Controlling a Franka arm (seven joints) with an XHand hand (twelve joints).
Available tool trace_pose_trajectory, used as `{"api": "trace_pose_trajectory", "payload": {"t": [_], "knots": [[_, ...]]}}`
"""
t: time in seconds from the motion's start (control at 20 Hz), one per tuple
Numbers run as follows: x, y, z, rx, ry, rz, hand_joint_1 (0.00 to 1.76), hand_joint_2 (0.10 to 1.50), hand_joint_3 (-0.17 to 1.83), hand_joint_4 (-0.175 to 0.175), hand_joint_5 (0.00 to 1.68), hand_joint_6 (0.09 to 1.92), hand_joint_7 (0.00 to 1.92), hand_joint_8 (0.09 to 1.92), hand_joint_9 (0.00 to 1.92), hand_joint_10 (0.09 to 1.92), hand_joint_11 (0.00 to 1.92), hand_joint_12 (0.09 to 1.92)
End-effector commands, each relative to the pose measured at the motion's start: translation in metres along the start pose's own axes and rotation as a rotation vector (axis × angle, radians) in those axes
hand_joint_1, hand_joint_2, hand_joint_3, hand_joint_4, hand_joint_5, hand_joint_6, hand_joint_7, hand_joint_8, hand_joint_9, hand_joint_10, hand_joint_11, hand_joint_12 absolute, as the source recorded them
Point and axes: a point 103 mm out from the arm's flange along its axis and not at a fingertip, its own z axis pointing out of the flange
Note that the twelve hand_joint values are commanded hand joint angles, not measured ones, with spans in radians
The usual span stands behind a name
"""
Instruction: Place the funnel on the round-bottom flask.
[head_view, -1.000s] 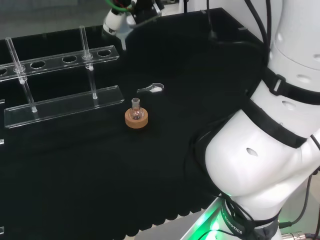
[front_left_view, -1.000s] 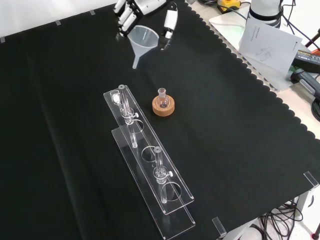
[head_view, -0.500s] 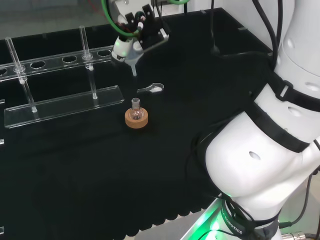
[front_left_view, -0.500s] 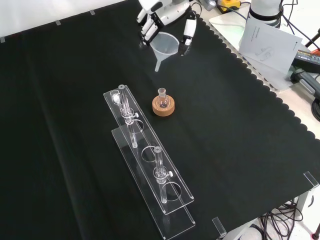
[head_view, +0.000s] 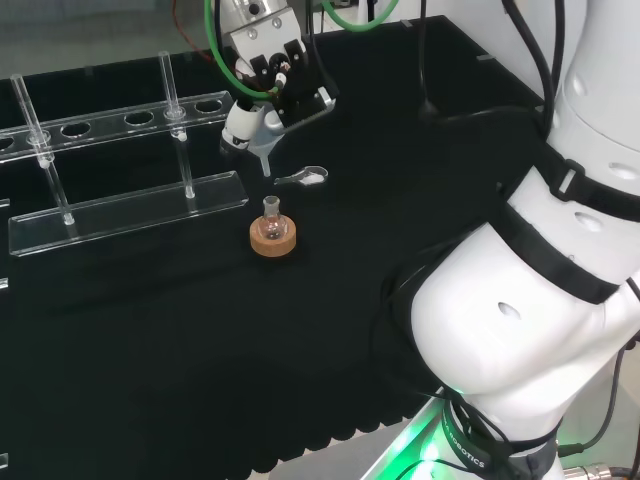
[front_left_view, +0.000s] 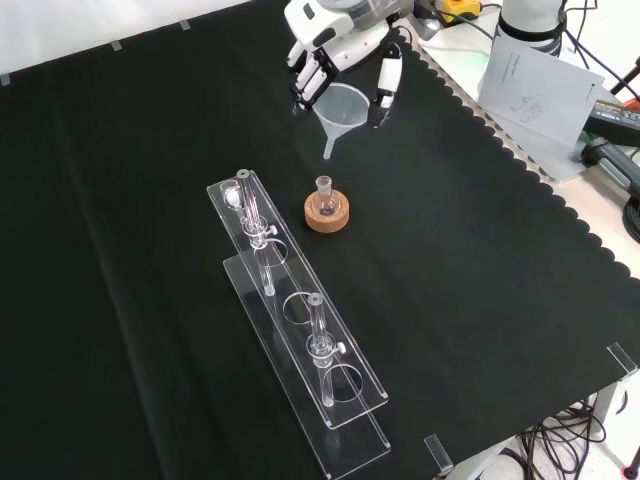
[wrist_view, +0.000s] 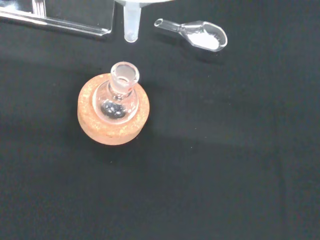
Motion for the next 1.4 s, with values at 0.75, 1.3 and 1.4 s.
{"api": "trace_pose_trajectory", "payload": {"t": [0.75,1.3,1.4], "knots": [[-0.012,0.031,0.030,0.067,0.052,-0.022,0.63,0.89,0.34,-0.052,0.57,0.09,0.64,0.74,1.04,0.60,0.50,1.35],[-0.009,0.042,0.035,0.082,0.063,-0.024,0.64,0.89,0.35,-0.056,0.55,0.09,0.62,0.74,1.04,0.60,0.50,1.35],[-0.010,0.042,0.035,0.084,0.053,-0.028,0.64,0.89,0.35,-0.056,0.55,0.09,0.62,0.74,1.04,0.60,0.50,1.35]]}}
